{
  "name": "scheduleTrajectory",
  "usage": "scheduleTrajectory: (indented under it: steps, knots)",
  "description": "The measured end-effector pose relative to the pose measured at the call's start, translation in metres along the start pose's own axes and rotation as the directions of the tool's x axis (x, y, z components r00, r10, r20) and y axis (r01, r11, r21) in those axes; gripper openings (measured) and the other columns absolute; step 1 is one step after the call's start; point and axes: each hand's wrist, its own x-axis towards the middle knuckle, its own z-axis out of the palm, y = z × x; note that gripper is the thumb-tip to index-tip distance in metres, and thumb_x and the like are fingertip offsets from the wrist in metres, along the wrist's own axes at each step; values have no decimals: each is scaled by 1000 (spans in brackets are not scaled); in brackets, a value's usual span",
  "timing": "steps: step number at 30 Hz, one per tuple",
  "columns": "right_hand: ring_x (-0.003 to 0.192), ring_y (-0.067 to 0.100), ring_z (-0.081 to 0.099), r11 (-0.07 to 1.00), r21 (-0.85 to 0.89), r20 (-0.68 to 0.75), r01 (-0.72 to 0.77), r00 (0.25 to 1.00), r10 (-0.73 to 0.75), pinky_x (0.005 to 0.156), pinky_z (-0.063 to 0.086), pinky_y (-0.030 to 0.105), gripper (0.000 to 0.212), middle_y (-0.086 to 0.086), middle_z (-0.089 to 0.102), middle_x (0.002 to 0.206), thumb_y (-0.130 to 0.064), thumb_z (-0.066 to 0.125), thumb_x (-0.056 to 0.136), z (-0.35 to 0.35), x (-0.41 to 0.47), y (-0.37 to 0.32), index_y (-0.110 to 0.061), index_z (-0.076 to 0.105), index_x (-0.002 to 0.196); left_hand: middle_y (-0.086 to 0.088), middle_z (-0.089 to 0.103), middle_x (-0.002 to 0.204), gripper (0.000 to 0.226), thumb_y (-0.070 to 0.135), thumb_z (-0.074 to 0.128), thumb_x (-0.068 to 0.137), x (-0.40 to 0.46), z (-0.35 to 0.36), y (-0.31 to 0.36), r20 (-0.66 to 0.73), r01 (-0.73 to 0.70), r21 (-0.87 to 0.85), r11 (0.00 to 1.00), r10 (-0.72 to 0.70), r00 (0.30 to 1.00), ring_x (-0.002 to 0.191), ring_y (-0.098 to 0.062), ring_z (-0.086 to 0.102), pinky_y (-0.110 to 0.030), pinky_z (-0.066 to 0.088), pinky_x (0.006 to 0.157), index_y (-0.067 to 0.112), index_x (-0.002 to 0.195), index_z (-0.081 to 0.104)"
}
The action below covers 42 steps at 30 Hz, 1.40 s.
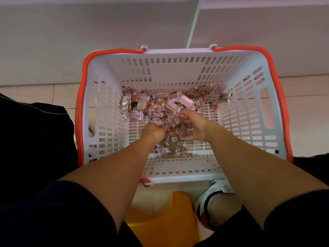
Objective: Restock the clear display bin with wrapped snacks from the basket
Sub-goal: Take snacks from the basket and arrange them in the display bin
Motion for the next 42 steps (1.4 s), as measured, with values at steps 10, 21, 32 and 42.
scheduleTrajectory:
  steps: [10, 21, 32, 42]
  knots:
    - [63, 23, 69, 997, -28, -246, 71, 966, -75, 44, 57, 30, 17, 16, 67, 84, 13, 63, 88, -2, -5, 3, 7, 64, 103, -14, 63, 99, 50, -15, 66, 82, -11, -15, 8, 79, 189, -333, 924, -173, 982, 51, -14, 64, -19, 46, 34, 1, 126, 48]
    - [72, 32, 74, 982, -138, -372, 131, 912, -174, 58, 62, 37, 25, 28, 72, 92, 3, 77, 78, -1, -46, -1, 15, 62, 94, -6, 68, 106, 24, -4, 68, 85, -40, -47, 1, 323, 200, -372, 906, -75, 943, 86, -17, 64, -31, 60, 69, 3, 107, 62]
    - [66, 10, 56, 871, -364, 360, 331, 912, -196, 62, 44, 23, 10, 0, 73, 78, -5, 65, 91, 24, -89, -22, -12, 71, 85, 4, 27, 51, 22, 8, 37, 72, -73, -88, 24, 366, 120, -491, 863, 80, 927, 45, -13, 19, -22, 21, 45, 11, 67, 58]
    - [71, 11, 66, 913, -171, 281, 371, 907, -315, 68, 58, 23, 9, 4, 73, 79, -1, 62, 92, 15, -97, -36, -2, 69, 97, -2, 58, 76, 9, 24, 59, 66, -86, -90, 21, 700, 128, -345, 930, 164, 695, 68, -17, 54, -32, 50, 68, 22, 65, 67]
